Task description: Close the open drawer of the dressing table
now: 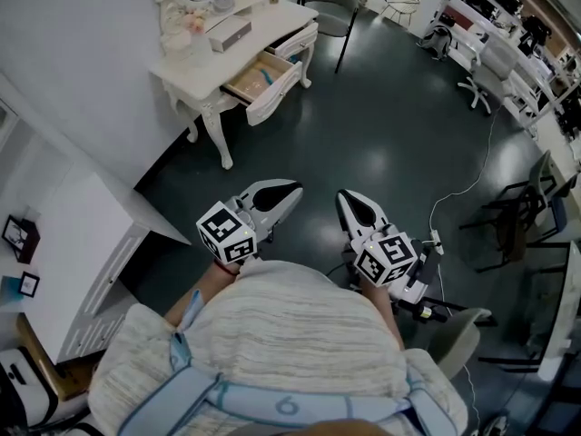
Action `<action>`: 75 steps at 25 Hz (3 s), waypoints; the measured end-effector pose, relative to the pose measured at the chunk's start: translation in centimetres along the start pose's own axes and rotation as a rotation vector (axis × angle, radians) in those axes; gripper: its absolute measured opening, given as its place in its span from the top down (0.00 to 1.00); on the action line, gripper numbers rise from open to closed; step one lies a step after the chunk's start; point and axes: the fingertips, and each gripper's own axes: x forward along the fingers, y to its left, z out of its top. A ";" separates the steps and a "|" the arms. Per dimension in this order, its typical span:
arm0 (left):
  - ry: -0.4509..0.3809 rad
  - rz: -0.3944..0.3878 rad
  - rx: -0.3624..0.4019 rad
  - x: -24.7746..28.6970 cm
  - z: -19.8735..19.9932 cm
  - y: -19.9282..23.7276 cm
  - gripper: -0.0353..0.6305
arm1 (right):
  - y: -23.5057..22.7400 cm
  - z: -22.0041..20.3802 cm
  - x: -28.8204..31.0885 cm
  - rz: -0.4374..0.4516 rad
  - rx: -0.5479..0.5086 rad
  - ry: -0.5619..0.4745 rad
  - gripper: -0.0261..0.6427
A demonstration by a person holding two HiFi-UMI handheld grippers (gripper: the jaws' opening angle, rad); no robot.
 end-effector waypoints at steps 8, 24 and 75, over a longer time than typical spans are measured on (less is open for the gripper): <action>-0.006 0.010 0.000 0.3 0.0 -0.2 0.92 | -0.3 0.6 -0.4 0.007 0.010 -0.028 0.95; -0.005 0.056 -0.009 0.1 -0.4 1.4 0.92 | -1.1 0.7 1.1 0.048 0.064 -0.046 0.94; -0.051 0.248 0.003 14.5 6.1 48.1 0.92 | -25.9 6.1 44.7 0.256 -0.016 0.094 0.90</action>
